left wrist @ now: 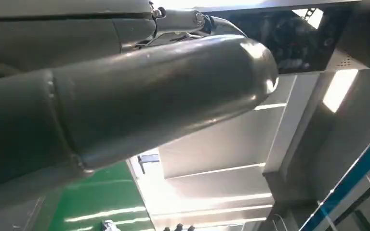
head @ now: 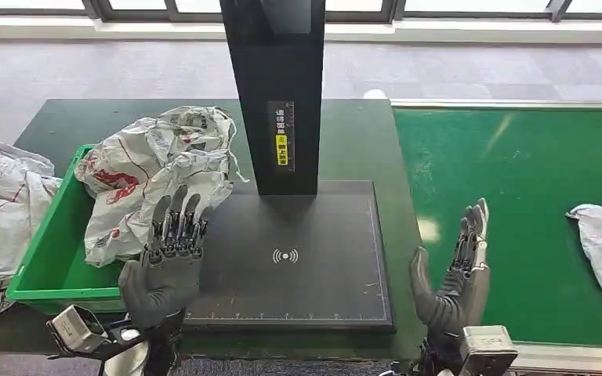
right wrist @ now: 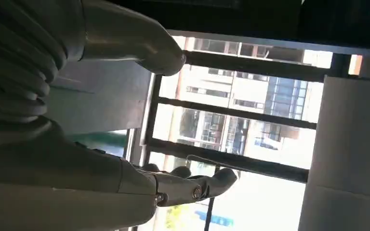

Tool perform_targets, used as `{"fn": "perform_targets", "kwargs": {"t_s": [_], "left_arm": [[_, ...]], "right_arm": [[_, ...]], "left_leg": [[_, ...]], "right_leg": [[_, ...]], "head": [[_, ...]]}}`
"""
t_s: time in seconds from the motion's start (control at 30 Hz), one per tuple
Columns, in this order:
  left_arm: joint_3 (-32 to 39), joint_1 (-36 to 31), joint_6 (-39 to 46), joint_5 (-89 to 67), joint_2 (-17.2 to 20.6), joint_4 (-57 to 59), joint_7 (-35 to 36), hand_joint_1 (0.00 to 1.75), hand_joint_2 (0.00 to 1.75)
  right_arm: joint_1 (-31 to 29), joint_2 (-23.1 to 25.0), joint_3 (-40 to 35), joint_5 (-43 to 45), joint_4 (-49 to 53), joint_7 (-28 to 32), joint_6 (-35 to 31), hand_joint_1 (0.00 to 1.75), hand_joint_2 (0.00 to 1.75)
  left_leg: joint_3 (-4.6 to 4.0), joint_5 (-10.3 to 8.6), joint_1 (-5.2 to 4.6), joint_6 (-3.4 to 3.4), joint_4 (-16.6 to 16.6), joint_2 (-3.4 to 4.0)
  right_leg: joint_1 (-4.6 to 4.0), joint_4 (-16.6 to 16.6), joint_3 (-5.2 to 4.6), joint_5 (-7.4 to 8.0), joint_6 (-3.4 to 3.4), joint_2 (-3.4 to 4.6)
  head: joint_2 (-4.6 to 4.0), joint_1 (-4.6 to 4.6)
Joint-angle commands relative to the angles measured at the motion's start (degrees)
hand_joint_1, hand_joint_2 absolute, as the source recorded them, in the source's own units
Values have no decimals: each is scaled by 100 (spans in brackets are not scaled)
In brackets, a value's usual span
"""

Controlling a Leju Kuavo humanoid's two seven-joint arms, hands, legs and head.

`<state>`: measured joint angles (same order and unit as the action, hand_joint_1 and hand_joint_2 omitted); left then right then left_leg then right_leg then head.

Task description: Moved the parcel from conveyor to table for the left to box.

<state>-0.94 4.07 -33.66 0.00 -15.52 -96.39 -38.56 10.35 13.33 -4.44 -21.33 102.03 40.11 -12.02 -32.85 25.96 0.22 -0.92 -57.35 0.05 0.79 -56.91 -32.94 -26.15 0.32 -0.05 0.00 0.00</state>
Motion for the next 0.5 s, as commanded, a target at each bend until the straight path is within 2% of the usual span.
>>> {"fn": "perform_targets", "kwargs": {"t_s": [0.03, 0.5], "left_arm": [[-25, 143, 160, -47, -15, -2, -144, 0, 0], [50, 123, 245, -83, -8, -10, -144, 0, 0]], "right_arm": [[-158, -168, 80, 61, -249, -11, -100, 0, 175], [-142, -224, 23, 164, -163, -11, -279, 0, 175]], "left_leg": [[10, 1, 4, 3, 8, 3], [5, 0, 2, 2, 5, 1]], "right_leg": [[-4, 14, 12, 2, -1, 3], [-2, 8, 8, 2, -1, 1]], "head": [[0, 0], [0, 0]]}}
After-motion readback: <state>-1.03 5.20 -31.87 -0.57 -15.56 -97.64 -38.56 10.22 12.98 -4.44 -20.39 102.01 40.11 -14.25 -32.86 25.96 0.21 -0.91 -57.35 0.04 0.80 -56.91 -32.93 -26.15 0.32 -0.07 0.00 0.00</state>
